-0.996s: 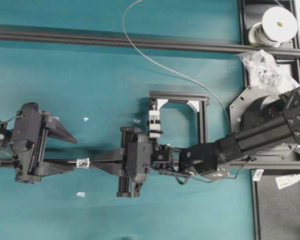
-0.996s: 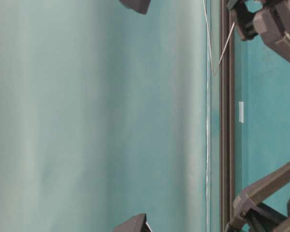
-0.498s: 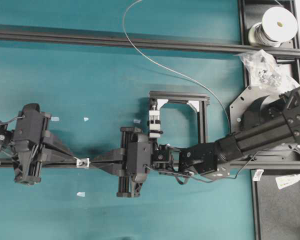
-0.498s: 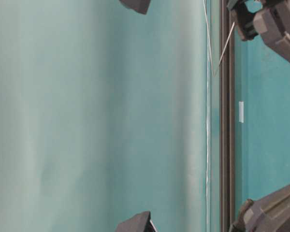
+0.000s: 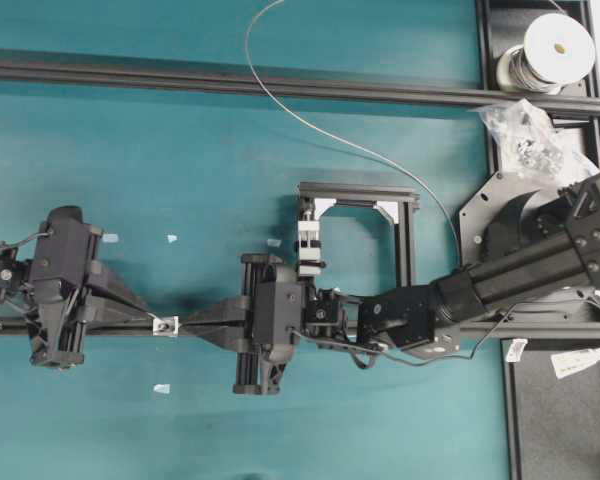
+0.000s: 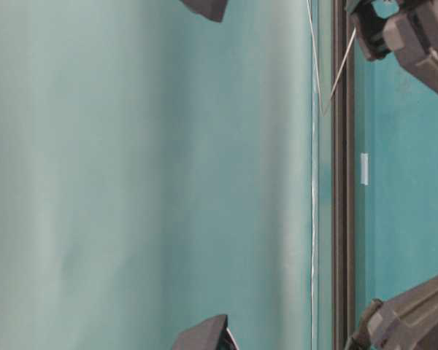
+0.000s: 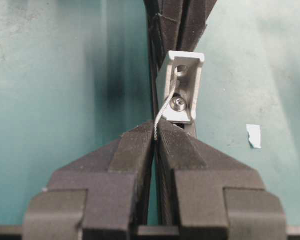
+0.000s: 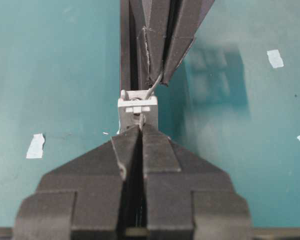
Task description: Insert the wire through the hole in the metal fitting.
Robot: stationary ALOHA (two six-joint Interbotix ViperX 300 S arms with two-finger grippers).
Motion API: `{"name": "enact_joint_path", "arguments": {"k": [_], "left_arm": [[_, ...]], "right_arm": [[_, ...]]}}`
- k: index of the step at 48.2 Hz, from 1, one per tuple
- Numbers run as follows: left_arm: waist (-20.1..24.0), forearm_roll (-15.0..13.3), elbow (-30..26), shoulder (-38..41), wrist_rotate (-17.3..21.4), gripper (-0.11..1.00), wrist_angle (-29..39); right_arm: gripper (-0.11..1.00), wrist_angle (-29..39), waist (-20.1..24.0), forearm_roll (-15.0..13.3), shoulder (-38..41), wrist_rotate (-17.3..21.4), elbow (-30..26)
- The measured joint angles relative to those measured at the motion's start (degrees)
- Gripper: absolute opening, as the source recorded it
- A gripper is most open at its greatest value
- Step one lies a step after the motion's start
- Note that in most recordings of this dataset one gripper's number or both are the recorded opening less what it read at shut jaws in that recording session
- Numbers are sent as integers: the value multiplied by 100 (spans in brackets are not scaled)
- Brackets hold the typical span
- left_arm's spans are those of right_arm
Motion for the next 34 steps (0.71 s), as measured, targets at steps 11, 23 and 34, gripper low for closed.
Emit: {"name": "enact_joint_path", "arguments": {"k": [11, 23, 34], "left_arm": [[9, 0, 0, 9, 0, -10, 0], [0, 0, 0, 9, 0, -10, -9], [0, 0, 18, -105, 0, -10, 220]], "right_arm": [[21, 26, 0, 0, 0, 9, -18], [88, 35, -70, 9, 0, 18, -18], [92, 35, -70, 9, -9, 18, 0]]}}
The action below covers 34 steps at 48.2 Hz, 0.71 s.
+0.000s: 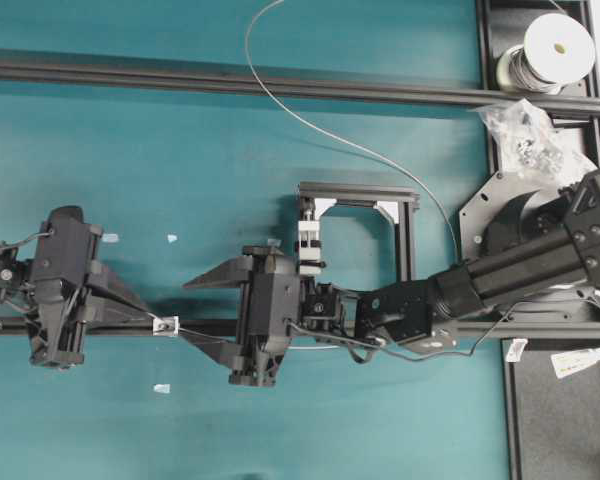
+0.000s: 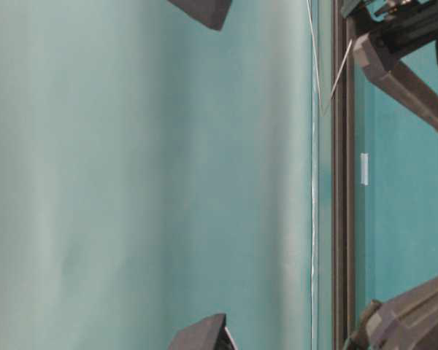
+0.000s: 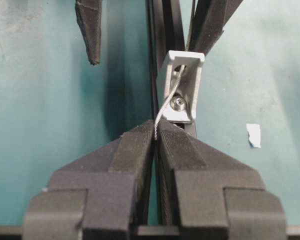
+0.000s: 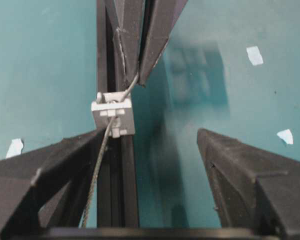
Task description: Insert the wire through the hole in the metal fitting.
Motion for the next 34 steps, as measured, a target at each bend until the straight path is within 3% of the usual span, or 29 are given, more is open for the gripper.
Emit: {"name": "enact_joint_path", "arguments": {"k": [13, 34], "left_arm": [[-79, 9, 378, -703, -9, -10, 668], [-325, 9, 1090, -1274, -18, -10, 686]], "right_arm": [[92, 123, 167, 0, -149, 0, 123], [92, 114, 229, 0, -580, -9, 483]]}}
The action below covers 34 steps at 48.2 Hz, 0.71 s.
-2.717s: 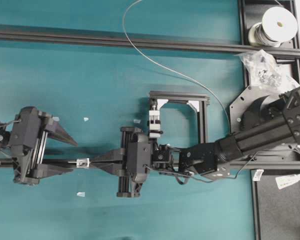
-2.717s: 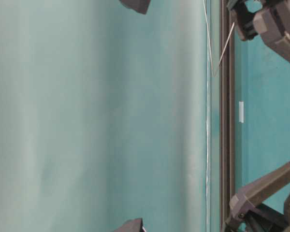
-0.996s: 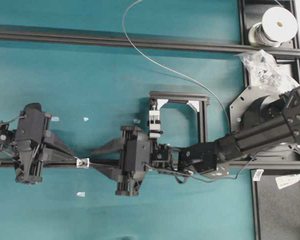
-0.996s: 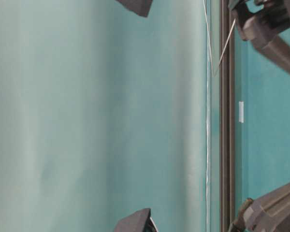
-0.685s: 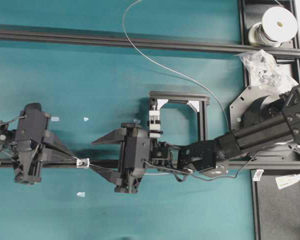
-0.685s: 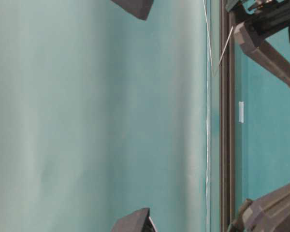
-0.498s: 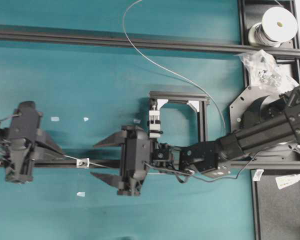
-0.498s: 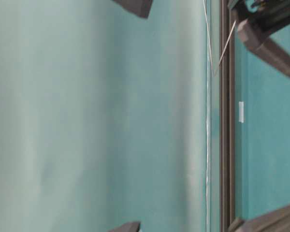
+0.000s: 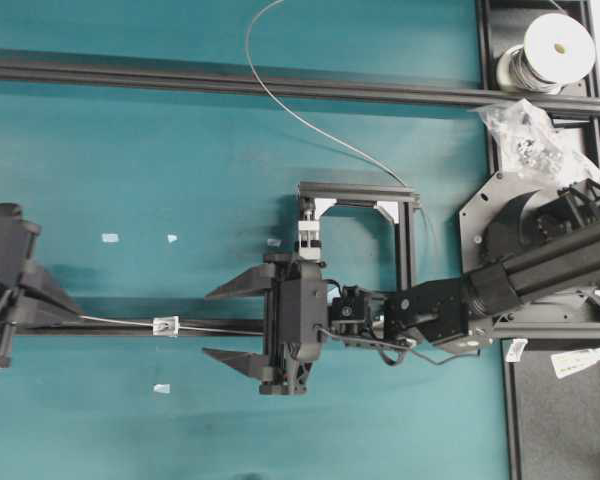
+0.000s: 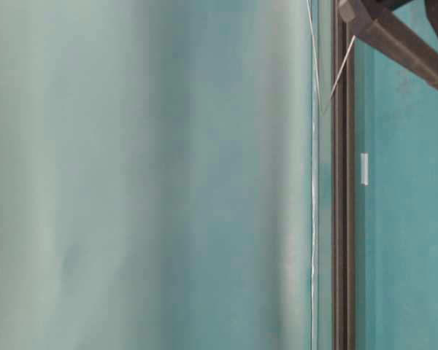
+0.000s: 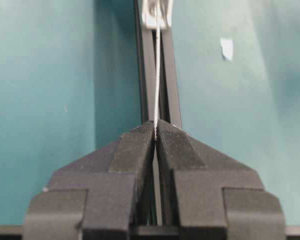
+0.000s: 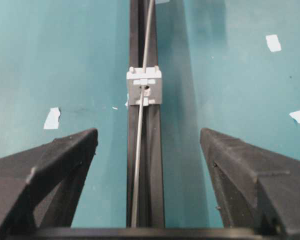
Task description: Insert the wire through the hole in the metal fitting.
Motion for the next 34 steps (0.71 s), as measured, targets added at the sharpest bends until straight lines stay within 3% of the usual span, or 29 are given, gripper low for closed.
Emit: {"name": "enact_joint_path", "arguments": {"k": [14, 34], "left_arm": [[-229, 0, 563, -281, -9, -10, -677], [-378, -9, 1055, -571, -211, -10, -949]], "right_arm": [[92, -26, 9, 0, -9, 0, 0], [92, -26, 9, 0, -18, 0, 0]]}}
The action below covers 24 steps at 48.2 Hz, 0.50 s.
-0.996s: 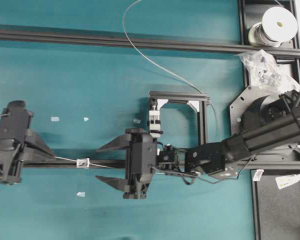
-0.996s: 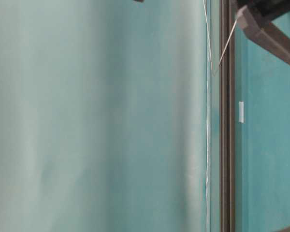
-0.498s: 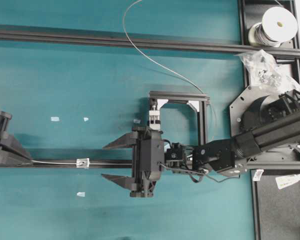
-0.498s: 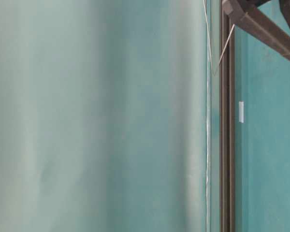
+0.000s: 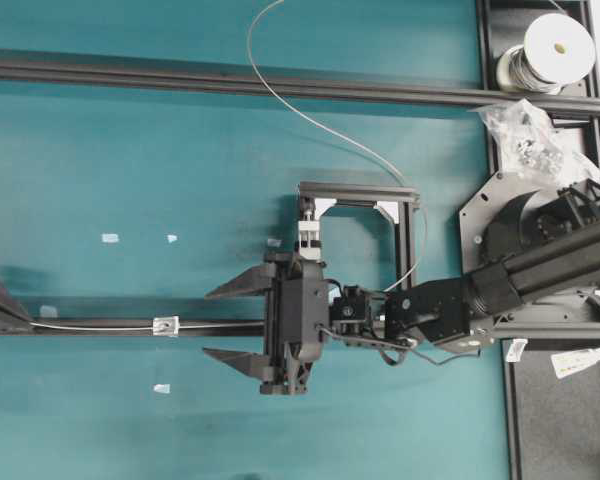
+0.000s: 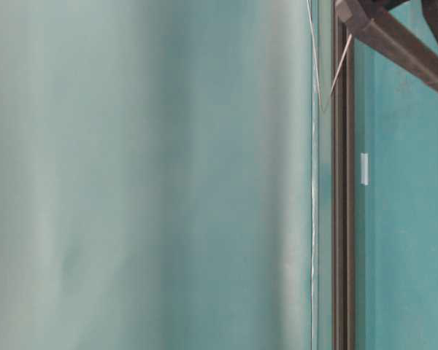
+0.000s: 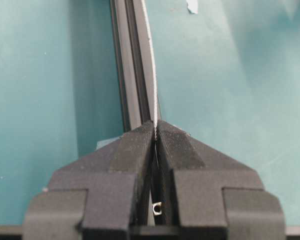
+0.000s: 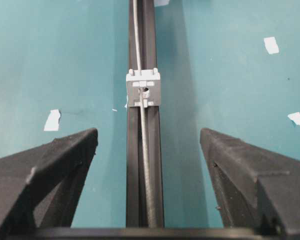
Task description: Insert the wire through the hole in the metal fitting.
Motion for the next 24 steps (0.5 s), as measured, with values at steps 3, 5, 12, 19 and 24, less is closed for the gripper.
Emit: {"name": "enact_joint_path", "arguments": {"k": [3, 5, 12, 19, 24], "left_arm": [[-9, 0, 62, -35, 0, -10, -70], [-18, 0, 114, -53, 0, -10, -105], [-18, 0, 220, -132, 0, -10, -167], [-26, 0, 272, -176, 0, -10, -185], [-35, 0, 299, -185, -9, -10, -185]], "right_arm": [[92, 0, 0, 0, 0, 9, 9], [92, 0, 0, 0, 0, 9, 0], [92, 0, -9, 0, 9, 9, 0], [92, 0, 0, 0, 0, 9, 0], [92, 0, -9, 0, 0, 0, 0]]}}
